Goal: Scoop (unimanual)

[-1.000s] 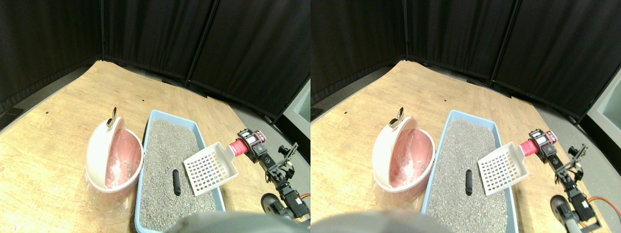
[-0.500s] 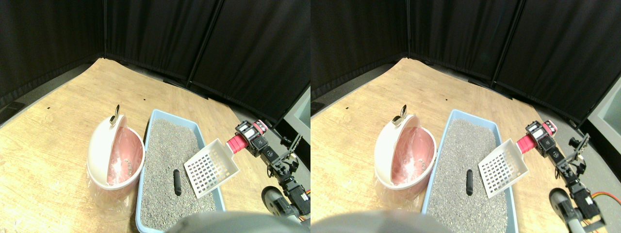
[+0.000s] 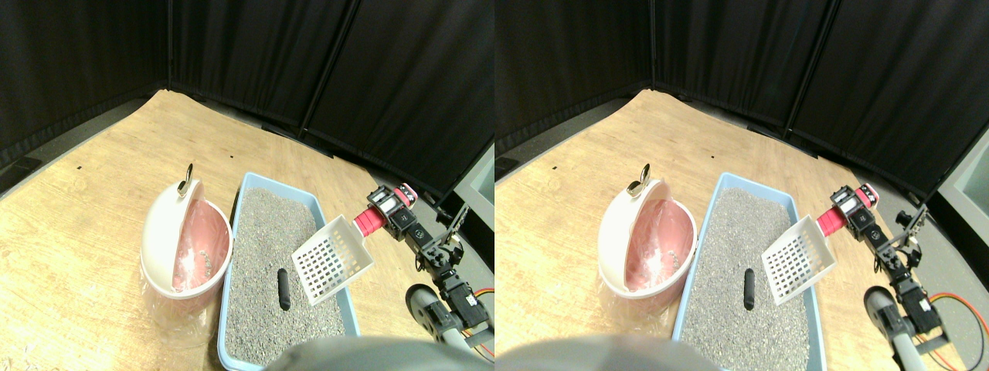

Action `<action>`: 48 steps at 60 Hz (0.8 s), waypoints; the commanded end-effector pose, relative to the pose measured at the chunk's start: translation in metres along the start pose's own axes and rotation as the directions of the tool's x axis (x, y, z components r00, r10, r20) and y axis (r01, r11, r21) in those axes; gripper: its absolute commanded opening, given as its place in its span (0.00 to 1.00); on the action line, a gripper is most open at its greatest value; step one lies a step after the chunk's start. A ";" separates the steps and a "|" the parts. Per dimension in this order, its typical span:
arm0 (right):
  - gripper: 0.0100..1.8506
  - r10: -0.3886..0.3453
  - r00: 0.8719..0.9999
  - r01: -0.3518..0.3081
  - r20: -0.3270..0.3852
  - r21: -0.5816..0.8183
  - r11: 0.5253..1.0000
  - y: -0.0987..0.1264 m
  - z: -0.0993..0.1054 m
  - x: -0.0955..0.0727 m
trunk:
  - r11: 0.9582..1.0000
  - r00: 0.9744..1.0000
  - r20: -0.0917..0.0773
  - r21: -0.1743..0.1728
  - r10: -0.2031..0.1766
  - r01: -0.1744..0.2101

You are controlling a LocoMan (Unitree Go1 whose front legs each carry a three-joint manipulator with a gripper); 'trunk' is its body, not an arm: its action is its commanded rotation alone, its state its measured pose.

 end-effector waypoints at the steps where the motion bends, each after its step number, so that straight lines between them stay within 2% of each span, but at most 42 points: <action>1: 0.03 0.020 0.996 -0.020 0.084 0.001 1.000 0.002 0.008 0.002 | 0.999 0.999 -0.026 -0.023 0.022 -0.023; 9: 0.03 0.032 0.997 -0.033 0.075 0.009 0.999 0.011 0.012 0.001 | 0.999 0.999 -0.032 -0.030 0.024 -0.025; 17: 0.03 0.070 0.993 -0.070 0.098 -0.002 0.998 0.021 0.014 0.001 | 0.999 0.999 -0.040 -0.035 0.028 -0.029; 21: 0.03 0.113 0.988 -0.113 0.104 -0.006 0.994 0.026 0.015 0.001 | 0.999 0.999 -0.042 -0.038 0.028 -0.029; 25: 0.03 0.144 0.987 -0.144 0.077 0.002 0.990 0.032 0.018 -0.003 | 0.999 0.999 -0.042 -0.043 0.030 -0.031; 28: 0.03 0.159 0.983 -0.161 0.089 0.017 0.987 0.035 0.018 -0.004 | 0.998 0.999 -0.044 -0.045 0.032 -0.034; 36: 0.03 0.200 0.978 -0.203 0.067 0.037 0.979 0.054 0.017 -0.010 | 0.998 0.998 -0.053 -0.052 0.041 -0.044; 45: 0.03 0.259 0.964 -0.264 0.056 0.124 0.957 0.085 0.003 -0.009 | 0.996 0.996 -0.068 -0.063 0.054 -0.059; 48: 0.03 0.260 0.964 -0.264 0.049 0.133 0.955 0.092 0.000 -0.010 | 0.996 0.996 -0.073 -0.066 0.058 -0.063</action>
